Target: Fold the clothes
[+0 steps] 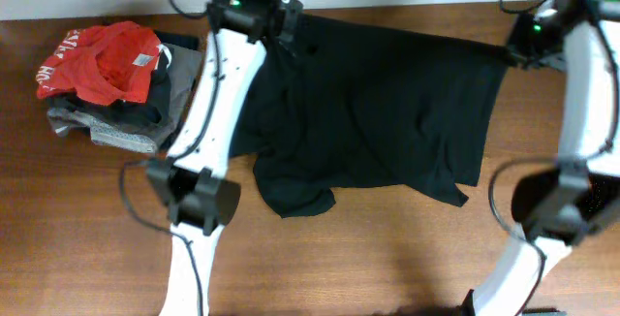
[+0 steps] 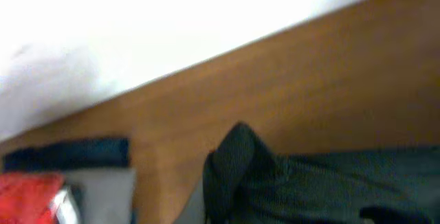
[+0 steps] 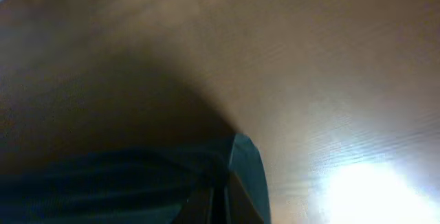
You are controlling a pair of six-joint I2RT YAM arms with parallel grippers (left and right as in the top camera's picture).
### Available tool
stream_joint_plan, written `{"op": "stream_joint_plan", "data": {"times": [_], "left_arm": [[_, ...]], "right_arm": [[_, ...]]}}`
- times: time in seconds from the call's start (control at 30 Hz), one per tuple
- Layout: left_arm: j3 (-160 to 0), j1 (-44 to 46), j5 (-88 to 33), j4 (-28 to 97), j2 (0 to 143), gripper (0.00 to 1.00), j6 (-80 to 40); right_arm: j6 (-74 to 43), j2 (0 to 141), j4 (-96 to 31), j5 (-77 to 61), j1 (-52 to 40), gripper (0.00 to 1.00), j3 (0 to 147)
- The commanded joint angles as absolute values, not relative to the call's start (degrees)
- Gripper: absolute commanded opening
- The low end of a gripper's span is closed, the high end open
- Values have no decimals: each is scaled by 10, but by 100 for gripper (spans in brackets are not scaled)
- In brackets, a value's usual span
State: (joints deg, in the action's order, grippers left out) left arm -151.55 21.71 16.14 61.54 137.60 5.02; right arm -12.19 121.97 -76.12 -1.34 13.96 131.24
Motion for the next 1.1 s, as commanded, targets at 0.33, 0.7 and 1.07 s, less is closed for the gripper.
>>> {"op": "stream_joint_plan", "data": {"times": [0.33, 0.7, 1.07], "left_arm": [[-1517, 160, 189, 315, 1531, 22, 48], [-1517, 160, 176, 338, 1542, 23, 48], [-1517, 162, -38, 409, 1564, 24, 103]], "right_arm": [[-123, 1386, -511, -30, 112, 4, 1313], [-122, 1393, -525, -28, 113, 4, 1313], [-105, 1393, -548, -28, 113, 5, 1313]]}}
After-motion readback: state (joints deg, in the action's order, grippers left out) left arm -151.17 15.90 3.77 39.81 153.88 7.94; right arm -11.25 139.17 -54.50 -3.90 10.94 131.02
